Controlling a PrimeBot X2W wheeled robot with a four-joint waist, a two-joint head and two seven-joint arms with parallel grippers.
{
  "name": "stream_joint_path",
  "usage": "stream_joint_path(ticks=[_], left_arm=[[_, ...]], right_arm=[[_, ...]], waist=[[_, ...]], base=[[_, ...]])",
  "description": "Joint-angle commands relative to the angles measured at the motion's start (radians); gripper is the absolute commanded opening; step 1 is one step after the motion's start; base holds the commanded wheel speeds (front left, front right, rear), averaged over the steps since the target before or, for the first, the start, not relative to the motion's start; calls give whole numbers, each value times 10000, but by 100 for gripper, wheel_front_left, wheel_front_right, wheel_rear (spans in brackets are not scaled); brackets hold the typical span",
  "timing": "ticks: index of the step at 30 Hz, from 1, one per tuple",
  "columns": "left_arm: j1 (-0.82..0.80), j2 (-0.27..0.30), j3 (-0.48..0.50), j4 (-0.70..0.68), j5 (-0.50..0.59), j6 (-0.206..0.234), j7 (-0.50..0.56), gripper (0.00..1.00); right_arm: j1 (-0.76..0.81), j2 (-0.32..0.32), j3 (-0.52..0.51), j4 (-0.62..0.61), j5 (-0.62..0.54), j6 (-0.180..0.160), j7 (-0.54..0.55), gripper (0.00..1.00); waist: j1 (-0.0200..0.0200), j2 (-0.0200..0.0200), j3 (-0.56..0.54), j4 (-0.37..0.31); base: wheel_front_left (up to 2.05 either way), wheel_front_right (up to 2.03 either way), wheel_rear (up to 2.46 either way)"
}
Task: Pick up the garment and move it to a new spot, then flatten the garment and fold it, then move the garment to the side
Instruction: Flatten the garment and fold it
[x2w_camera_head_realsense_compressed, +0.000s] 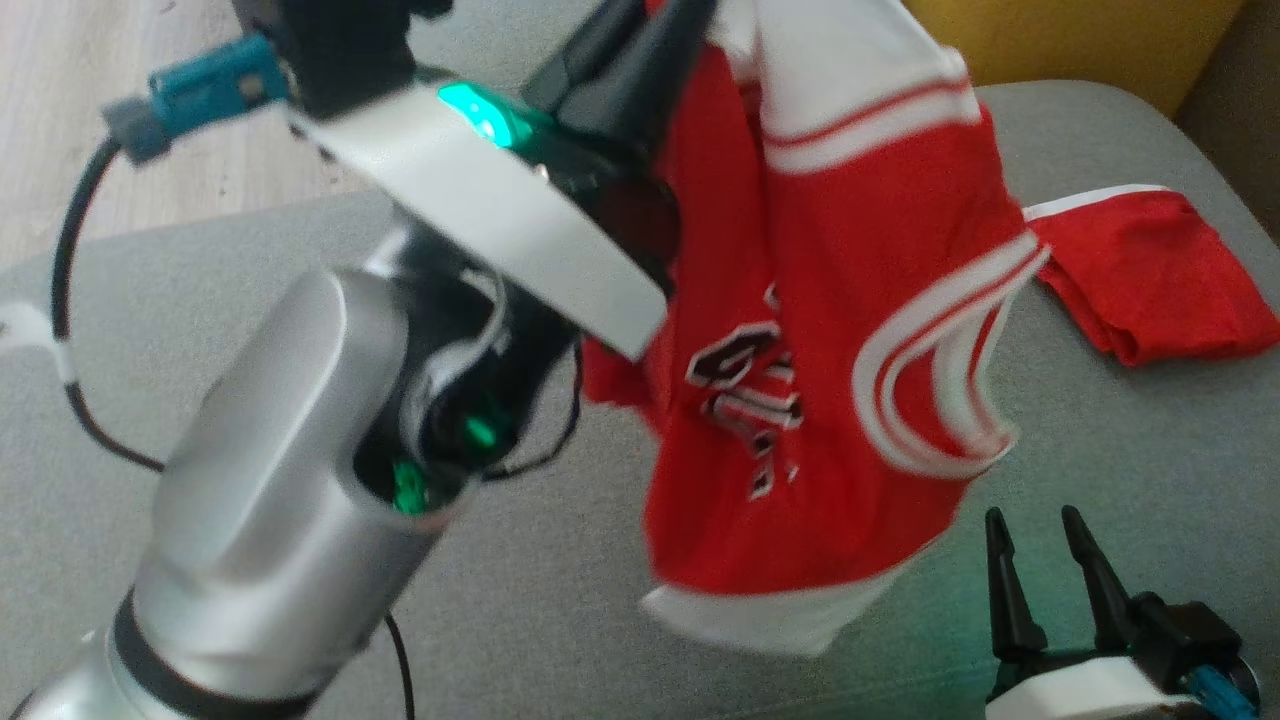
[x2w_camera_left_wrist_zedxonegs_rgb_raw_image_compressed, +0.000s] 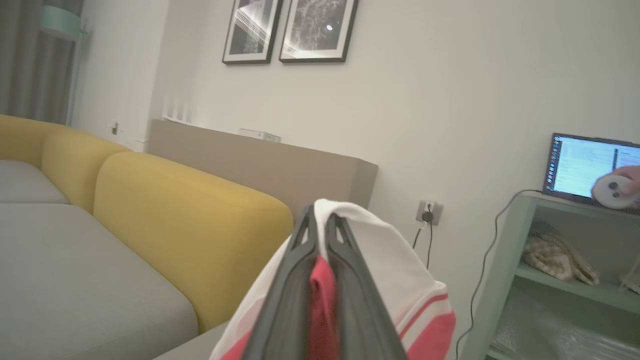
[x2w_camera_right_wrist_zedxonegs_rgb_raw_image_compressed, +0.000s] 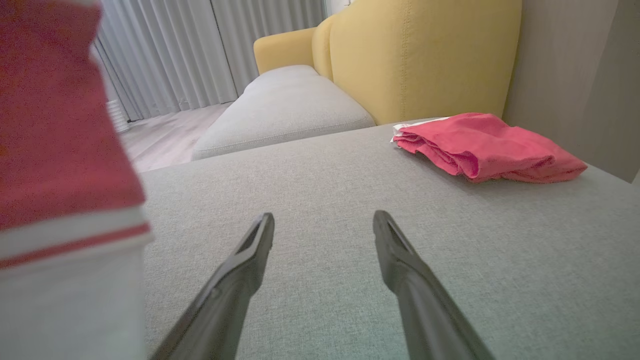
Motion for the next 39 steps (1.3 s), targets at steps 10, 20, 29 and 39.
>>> stream_joint_path(ticks=[10, 20, 29, 39], left_arm=[[-231, 390, 62, 200, -153, 296, 623, 2], [-1375, 1053, 336, 5012, 536, -113, 214, 9], [-2545, 919, 893, 9135, 1062, -22, -1776, 36], [-2954, 565, 896, 11001, 1137, -824, -3300, 100]], right_arm=[[-891, -83, 637, -390, 76, -9, -40, 100], [-1480, -83, 1265, -337, 587, -9, -40, 100], [-1651, -83, 1737, -356, 966, -9, -40, 100], [-1660, -83, 1483, -311, 751, -9, -40, 100]], waist=[[0, 0, 984, -512], [0, 0, 2296, -1945], [0, 0, 2735, -2623], [0, 0, 2273, -2117]], base=[[0, 0, 0], [0, 0, 0], [0, 0, 0], [0, 0, 0]])
